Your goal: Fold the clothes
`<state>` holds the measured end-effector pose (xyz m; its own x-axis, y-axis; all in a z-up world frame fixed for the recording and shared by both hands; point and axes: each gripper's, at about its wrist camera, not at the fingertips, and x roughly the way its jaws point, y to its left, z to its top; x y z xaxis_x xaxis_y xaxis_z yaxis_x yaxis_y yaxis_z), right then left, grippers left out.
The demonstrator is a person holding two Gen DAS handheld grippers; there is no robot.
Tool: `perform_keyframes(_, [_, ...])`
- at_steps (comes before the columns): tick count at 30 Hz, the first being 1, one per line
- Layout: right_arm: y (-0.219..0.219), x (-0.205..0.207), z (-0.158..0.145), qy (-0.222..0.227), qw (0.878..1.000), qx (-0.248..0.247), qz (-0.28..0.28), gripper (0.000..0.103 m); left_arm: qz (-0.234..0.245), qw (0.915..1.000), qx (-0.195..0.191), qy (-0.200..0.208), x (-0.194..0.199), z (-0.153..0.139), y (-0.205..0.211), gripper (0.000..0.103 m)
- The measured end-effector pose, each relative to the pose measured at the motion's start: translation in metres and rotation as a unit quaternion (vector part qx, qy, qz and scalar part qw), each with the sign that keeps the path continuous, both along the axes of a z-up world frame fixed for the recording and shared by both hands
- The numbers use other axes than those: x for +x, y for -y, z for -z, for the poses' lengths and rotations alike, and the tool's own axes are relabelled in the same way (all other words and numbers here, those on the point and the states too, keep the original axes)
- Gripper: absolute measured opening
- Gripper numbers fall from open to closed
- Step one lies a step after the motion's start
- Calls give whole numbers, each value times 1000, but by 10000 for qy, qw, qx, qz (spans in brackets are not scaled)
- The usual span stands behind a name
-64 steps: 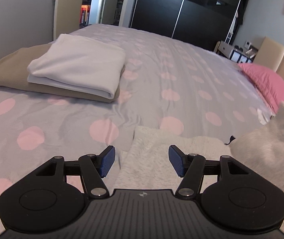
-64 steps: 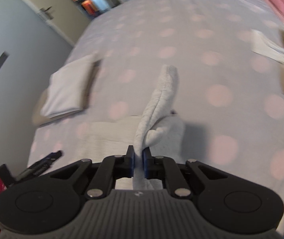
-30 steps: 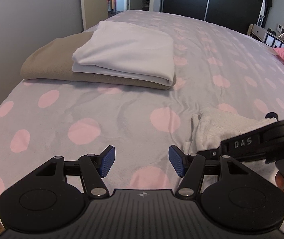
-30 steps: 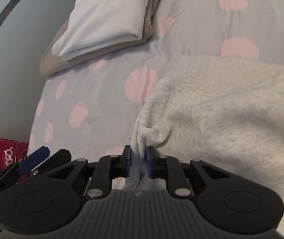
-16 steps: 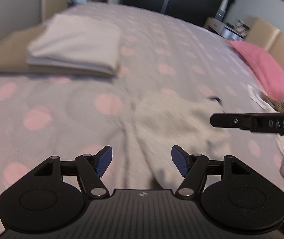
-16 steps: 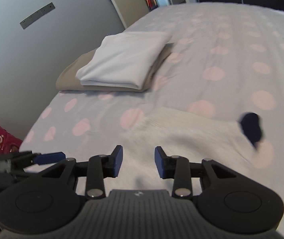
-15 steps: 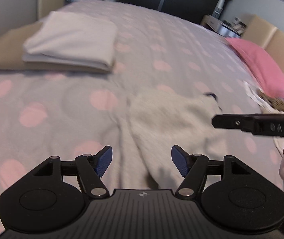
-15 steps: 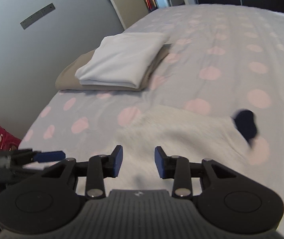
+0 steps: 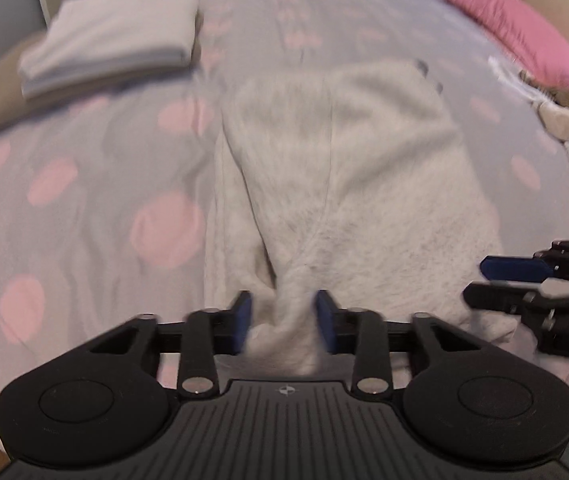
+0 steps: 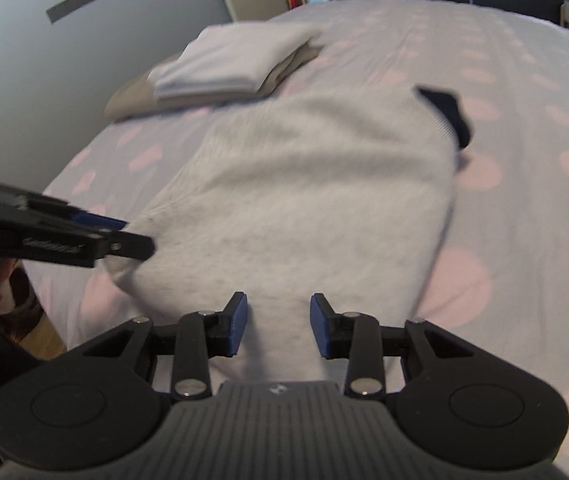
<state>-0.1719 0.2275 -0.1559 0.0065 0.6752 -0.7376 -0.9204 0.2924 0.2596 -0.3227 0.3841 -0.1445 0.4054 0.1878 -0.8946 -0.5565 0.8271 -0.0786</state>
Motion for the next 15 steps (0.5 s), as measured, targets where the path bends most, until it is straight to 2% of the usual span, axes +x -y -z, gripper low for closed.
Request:
perform_keyframes(2, [-2, -11, 11, 69, 9999, -66, -84, 39, -49, 9998, -114, -158, 0, 11, -2, 24])
perform_keyframes(7, [2, -26, 31, 361, 9986, -149, -354, 40, 9, 9987, 28, -506, 5, 30, -1, 27])
perform_keyframes(13, [11, -9, 20, -122, 9992, -64, -368, 37, -14, 9986, 17, -527, 5, 25, 0, 30])
perform_keyframes(15, [16, 0, 11, -151, 9991, -28, -395, 37, -30, 9987, -74, -504, 5, 18, -3, 31])
